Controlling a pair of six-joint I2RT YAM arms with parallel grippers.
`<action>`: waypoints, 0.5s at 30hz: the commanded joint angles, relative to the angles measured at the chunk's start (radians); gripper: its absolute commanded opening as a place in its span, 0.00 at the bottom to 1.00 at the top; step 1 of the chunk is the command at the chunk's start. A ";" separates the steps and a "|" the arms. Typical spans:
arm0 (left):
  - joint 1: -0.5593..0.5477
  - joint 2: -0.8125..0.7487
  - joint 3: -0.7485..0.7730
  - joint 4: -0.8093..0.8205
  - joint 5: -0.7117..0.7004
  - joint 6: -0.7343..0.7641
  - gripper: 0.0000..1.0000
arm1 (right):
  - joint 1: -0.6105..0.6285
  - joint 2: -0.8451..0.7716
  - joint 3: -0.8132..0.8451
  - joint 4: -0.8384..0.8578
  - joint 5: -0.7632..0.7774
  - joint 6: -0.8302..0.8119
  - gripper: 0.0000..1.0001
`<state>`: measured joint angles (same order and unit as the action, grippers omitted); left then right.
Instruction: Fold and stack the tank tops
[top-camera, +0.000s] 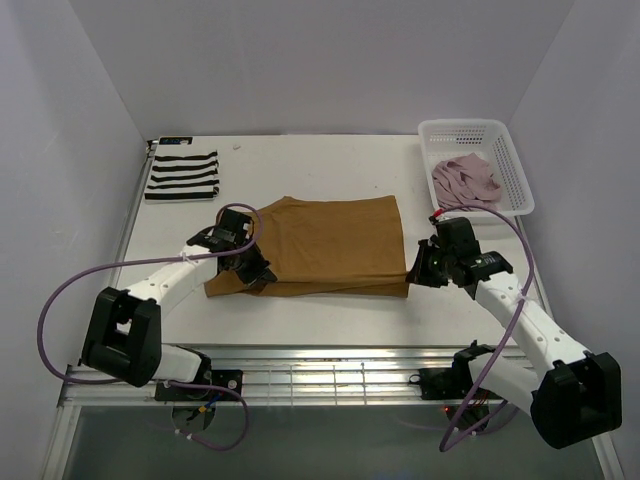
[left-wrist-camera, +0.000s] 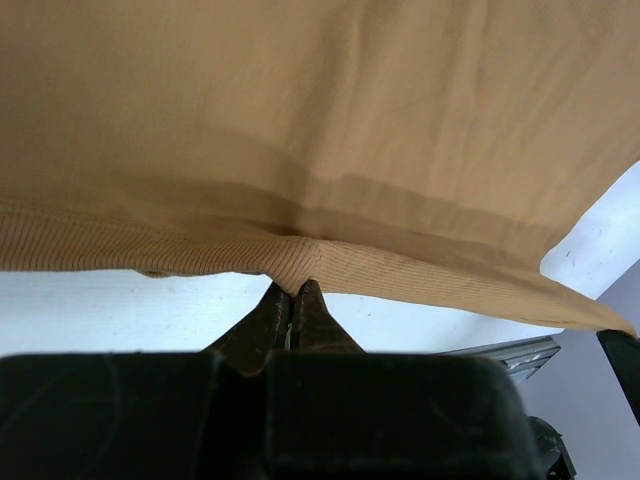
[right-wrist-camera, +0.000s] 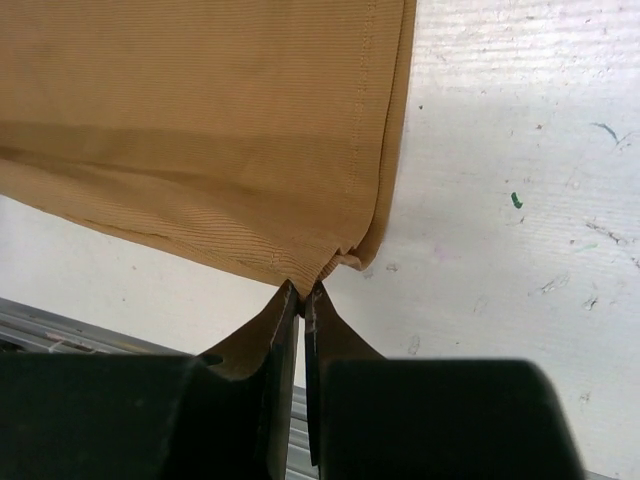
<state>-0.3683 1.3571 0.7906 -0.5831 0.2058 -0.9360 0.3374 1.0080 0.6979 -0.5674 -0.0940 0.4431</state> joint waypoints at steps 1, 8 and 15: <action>0.022 0.028 0.055 -0.011 0.020 0.061 0.00 | -0.024 0.040 0.054 0.041 -0.024 -0.055 0.08; 0.046 0.114 0.139 -0.018 0.032 0.106 0.00 | -0.046 0.110 0.078 0.098 -0.041 -0.079 0.08; 0.074 0.200 0.199 -0.012 0.081 0.161 0.00 | -0.057 0.191 0.094 0.135 -0.041 -0.106 0.08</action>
<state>-0.3077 1.5364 0.9451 -0.5980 0.2520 -0.8265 0.2924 1.1755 0.7506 -0.4770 -0.1341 0.3717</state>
